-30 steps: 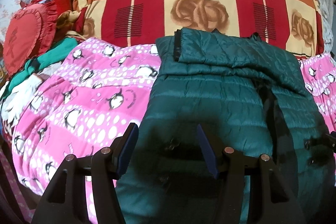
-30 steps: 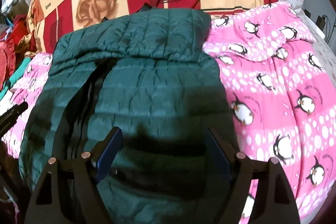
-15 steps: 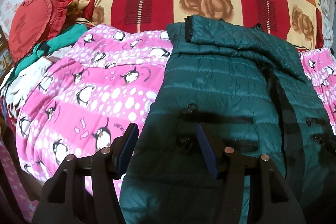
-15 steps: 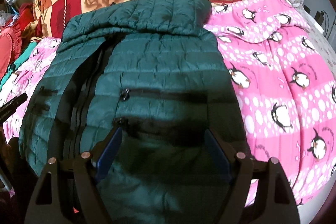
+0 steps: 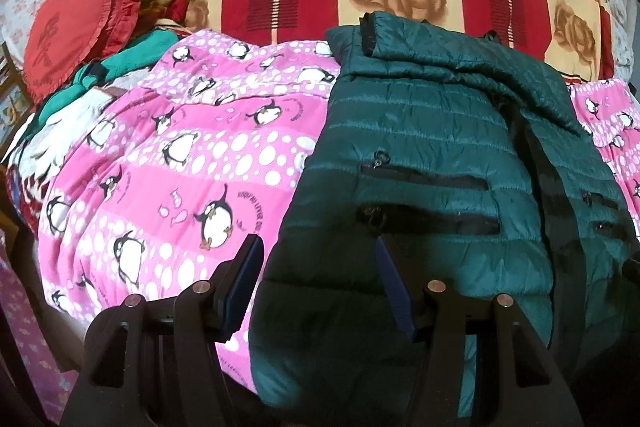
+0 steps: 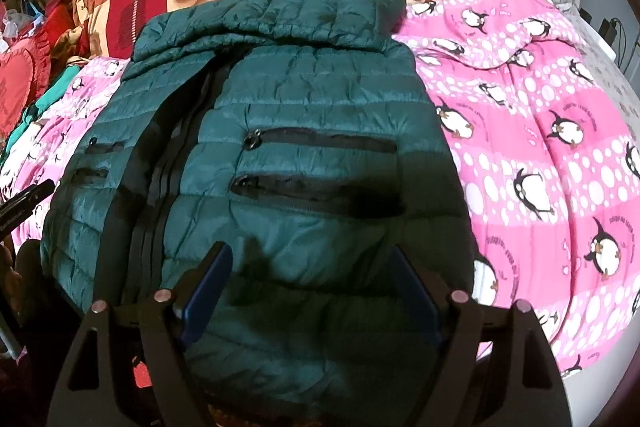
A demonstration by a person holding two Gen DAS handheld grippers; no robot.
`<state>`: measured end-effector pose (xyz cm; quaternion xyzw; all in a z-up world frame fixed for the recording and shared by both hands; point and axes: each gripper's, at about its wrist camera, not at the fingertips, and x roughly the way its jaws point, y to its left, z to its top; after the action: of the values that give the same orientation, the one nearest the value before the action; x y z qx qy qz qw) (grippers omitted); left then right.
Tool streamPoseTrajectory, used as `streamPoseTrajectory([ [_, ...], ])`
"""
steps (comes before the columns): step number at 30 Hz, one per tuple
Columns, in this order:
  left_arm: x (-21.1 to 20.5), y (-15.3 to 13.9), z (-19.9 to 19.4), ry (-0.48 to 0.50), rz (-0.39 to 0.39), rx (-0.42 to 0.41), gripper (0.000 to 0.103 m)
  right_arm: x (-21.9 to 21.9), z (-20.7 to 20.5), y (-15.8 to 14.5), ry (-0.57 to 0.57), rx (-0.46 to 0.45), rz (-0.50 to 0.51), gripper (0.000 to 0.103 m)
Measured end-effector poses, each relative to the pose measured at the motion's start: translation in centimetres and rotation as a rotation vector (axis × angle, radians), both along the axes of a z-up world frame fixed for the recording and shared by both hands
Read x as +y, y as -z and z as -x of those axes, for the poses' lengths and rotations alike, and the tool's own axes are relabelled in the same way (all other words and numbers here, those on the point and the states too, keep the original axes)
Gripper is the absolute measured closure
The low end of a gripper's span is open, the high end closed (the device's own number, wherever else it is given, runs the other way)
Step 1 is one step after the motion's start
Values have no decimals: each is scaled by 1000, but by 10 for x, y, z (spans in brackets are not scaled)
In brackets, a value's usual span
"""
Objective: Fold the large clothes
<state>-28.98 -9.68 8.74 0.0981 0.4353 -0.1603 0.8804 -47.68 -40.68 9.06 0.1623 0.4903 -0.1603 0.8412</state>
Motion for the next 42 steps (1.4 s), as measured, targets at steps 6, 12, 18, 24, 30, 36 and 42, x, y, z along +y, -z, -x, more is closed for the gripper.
streamPoseTrajectory([
  [6,9,5,3,-9,1,25,68,3,7,1,-6,13,0,18],
  [12,18,7,5,-19,3,36,68,0,14,4,0,24,-19,16],
  [18,25,11,4,-29,-2,54,68,-2,20,7,4,39,-24,15],
  [24,29,14,5,-28,-1,75,68,0,23,8,-6,49,-19,14],
  [30,32,17,6,-12,14,98,68,-3,30,8,-4,50,-23,13],
  [36,45,19,2,17,116,170,68,-12,35,9,15,55,-32,13],
  [42,65,23,-6,-8,169,209,68,-21,40,13,41,57,-43,11],
])
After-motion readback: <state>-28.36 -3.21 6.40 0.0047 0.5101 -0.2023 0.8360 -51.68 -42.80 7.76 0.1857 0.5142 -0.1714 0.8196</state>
